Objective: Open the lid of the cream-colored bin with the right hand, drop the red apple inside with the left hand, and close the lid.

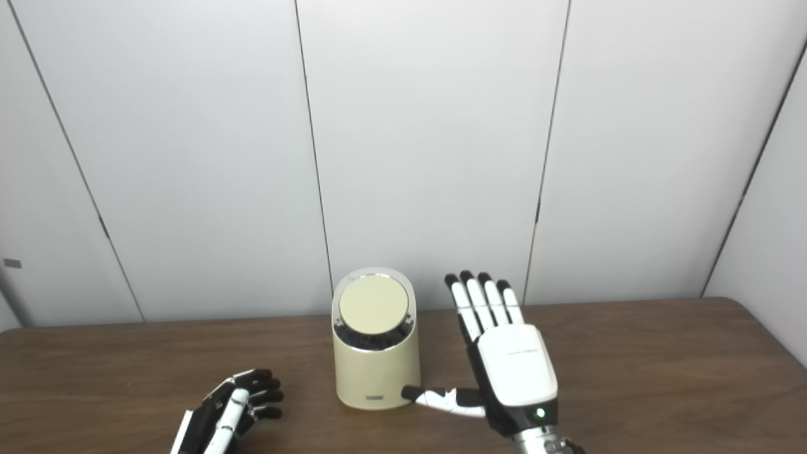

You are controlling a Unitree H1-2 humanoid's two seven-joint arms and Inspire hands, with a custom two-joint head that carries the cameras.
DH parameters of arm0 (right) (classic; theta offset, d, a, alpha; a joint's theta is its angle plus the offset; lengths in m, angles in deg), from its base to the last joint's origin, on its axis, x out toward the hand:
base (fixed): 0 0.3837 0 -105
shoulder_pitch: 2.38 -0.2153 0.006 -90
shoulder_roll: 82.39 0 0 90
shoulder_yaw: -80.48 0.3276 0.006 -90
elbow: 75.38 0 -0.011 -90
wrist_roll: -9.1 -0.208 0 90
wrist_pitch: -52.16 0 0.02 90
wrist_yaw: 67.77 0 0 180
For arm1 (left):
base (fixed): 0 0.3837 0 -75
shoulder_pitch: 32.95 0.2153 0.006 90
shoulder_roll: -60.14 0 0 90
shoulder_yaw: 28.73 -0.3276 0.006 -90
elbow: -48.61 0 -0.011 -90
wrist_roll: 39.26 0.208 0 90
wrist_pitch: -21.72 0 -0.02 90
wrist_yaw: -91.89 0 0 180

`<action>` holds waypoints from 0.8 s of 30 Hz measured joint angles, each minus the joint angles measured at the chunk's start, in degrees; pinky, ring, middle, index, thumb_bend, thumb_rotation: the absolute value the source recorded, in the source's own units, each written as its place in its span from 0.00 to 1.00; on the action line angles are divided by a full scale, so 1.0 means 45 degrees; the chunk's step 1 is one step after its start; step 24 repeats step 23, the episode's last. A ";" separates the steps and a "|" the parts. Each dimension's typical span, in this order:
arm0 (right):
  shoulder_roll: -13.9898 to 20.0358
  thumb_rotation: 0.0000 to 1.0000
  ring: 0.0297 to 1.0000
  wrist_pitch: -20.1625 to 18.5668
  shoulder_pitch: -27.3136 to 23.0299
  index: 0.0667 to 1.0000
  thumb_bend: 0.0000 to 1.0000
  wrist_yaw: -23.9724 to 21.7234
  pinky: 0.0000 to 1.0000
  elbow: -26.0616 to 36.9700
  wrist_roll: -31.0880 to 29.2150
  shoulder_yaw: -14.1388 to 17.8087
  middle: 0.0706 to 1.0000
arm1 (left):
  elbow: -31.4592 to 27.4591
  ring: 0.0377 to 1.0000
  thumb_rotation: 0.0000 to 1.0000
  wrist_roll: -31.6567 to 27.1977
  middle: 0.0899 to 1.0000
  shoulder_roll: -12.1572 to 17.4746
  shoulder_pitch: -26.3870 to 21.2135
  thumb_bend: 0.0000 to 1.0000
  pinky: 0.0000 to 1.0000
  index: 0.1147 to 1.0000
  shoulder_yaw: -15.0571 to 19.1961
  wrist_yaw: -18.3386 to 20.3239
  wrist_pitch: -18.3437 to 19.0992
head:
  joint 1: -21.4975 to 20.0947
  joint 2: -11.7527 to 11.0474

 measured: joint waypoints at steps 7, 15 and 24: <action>-0.0338 0.57 0.92 0.1514 0.0972 0.96 0.40 0.0684 0.83 -0.0442 -0.3906 0.1169 0.95 | 0.0094 0.60 0.29 0.0017 0.58 -0.0076 -0.0056 0.47 0.59 0.57 0.0159 -0.0146 -0.0158 | 0.0039 -0.0001; -0.0740 0.16 0.74 0.4791 0.1567 0.73 0.25 0.0978 0.67 -0.2922 -0.8152 0.1891 0.75 | 0.0316 0.58 0.23 0.0032 0.57 -0.0250 -0.0079 0.33 0.55 0.54 0.0594 -0.0458 -0.0654 | 0.0098 0.0078; -0.0877 0.35 0.68 0.6469 0.1409 0.69 0.23 -0.0192 0.63 -0.3585 -1.2103 0.2431 0.70 | 0.0288 0.57 0.26 -0.0161 0.55 -0.0318 0.0003 0.24 0.51 0.52 0.0718 -0.0488 -0.0658 | 0.0137 0.0195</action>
